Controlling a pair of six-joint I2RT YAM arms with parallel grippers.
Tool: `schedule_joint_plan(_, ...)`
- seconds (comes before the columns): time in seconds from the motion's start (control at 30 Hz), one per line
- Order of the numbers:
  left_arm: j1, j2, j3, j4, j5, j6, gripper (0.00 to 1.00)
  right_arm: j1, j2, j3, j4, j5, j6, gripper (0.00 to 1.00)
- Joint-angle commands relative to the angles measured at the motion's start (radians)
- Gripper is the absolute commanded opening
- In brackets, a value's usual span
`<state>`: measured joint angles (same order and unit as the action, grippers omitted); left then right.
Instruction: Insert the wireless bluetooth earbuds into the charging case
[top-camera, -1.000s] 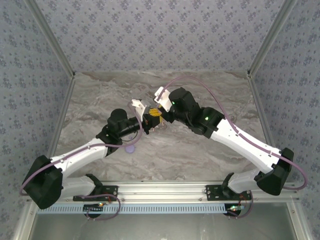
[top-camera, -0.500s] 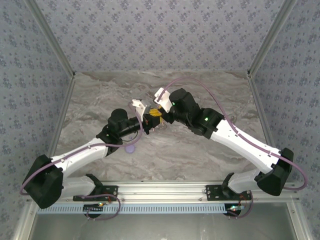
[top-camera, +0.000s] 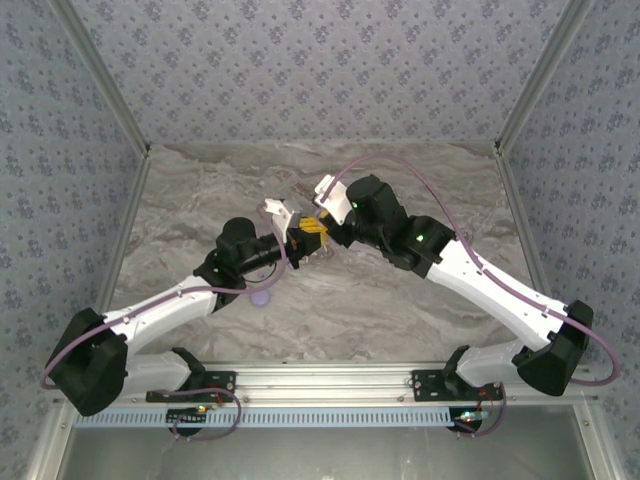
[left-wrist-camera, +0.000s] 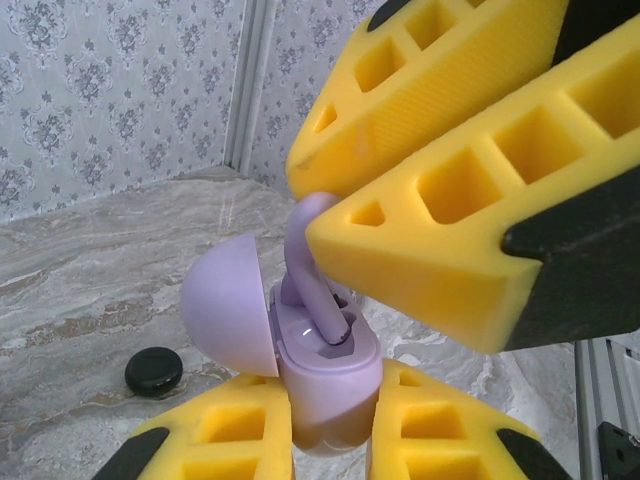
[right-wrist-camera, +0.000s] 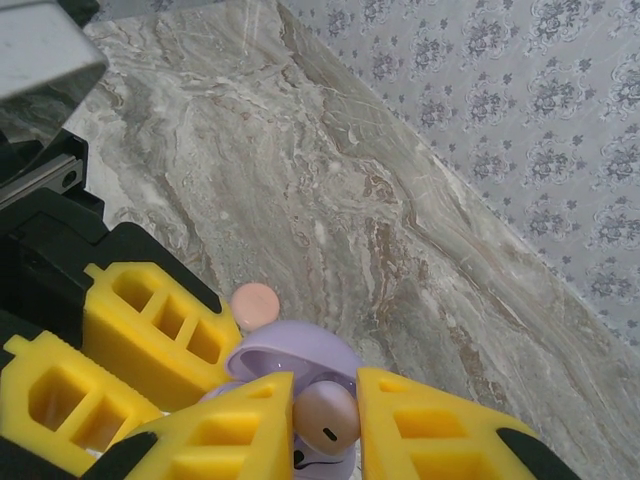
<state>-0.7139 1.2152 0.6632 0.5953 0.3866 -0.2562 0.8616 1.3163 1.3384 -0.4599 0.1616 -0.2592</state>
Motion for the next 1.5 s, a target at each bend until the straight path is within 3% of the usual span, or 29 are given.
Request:
schedule_joint_plan(0.0, 0.003, 0.006, 0.039, 0.072, 0.015, -0.012, 0.0, -0.007, -0.02, -0.013, -0.027, -0.043, 0.012, 0.23)
schedule_joint_plan(1.47, 0.0, 0.026, 0.042, 0.057, 0.028, -0.004, 0.0, -0.029, -0.052, -0.019, -0.046, -0.023, -0.026, 0.23)
